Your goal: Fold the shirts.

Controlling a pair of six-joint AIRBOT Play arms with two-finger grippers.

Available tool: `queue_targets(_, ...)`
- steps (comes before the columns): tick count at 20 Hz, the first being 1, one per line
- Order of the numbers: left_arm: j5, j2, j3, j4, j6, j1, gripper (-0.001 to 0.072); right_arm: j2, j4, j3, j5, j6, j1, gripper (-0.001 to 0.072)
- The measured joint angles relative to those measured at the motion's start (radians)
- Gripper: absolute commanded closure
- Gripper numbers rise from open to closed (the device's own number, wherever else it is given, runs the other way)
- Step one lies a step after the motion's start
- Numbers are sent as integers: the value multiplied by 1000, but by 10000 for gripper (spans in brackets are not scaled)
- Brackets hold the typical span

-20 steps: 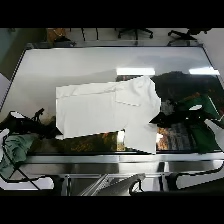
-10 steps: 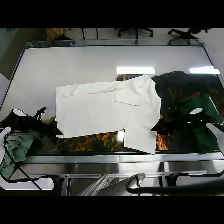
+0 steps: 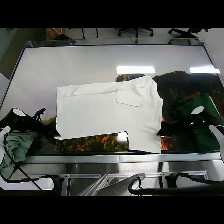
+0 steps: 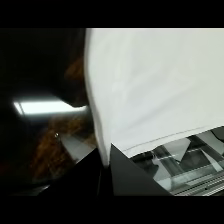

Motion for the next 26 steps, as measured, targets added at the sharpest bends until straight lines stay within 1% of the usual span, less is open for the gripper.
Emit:
queue_targets(2,-11,27,-10,33,-26,4,694,65,-56,17,12,52,1,701)
queue_targets(5,-23,93,-10,47,-43,8,696,146,-77,32,27,78,2,702)
queue_targets(7,-34,156,26,2,-37,10,696,201,-63,76,33,78,2,702)
queue_targets(8,-45,199,63,-50,-27,10,696,225,-53,118,33,77,2,702)
queue_targets(10,-59,294,175,-195,-13,10,696,268,-10,262,22,66,2,703)
queue_targets(13,-60,422,420,-409,-5,10,696,303,72,597,-19,42,2,702)
queue_targets(16,6,531,712,-520,-22,10,696,316,112,962,-105,20,2,703)
queue_targets(19,88,602,1000,-512,-63,11,696,324,122,1254,-242,-35,2,703)
queue_targets(21,105,623,1126,-473,-90,10,696,327,99,1356,-313,-63,2,703)
queue_targets(23,106,632,1164,-431,-104,10,696,317,77,1411,-362,-82,2,702)
queue_targets(26,89,621,1074,-397,-116,6,696,256,66,1418,-368,-97,2,703)
